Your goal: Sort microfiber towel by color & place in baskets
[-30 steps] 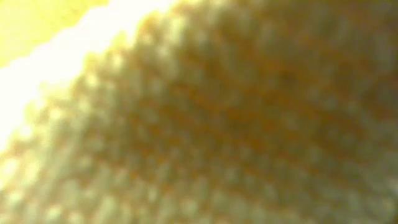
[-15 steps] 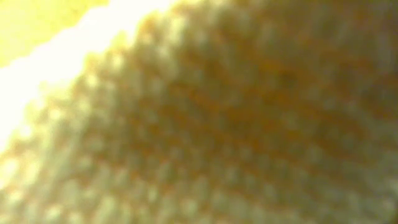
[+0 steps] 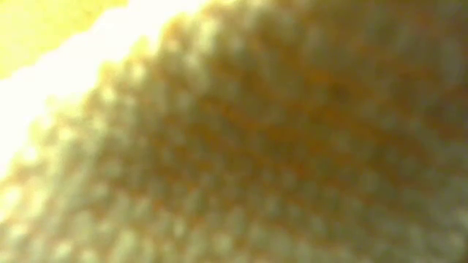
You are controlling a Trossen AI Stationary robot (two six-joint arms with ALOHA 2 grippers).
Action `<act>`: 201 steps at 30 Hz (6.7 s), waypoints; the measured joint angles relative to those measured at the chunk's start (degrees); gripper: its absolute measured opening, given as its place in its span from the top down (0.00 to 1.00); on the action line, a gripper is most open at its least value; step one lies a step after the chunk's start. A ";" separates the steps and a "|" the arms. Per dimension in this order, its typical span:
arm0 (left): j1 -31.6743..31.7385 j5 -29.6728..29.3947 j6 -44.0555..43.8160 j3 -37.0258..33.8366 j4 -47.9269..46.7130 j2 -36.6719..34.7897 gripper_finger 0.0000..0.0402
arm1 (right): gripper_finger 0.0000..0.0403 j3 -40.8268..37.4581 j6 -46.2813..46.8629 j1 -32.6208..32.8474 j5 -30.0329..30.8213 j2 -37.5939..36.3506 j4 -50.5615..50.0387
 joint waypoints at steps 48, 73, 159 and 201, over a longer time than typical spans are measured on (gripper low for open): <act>0.02 0.00 0.01 0.01 0.00 0.00 0.48 | 0.58 0.02 0.02 -0.02 0.00 0.00 0.02; 0.00 0.00 0.00 0.00 0.00 0.02 0.48 | 0.58 0.02 0.02 -0.02 0.00 0.02 0.01; 0.00 0.00 0.01 0.00 0.00 0.01 0.48 | 0.58 0.00 14.76 8.15 -7.59 0.00 32.55; 0.02 0.00 0.01 0.00 0.00 0.02 0.48 | 0.58 13.32 -4.81 16.17 -9.15 0.02 11.49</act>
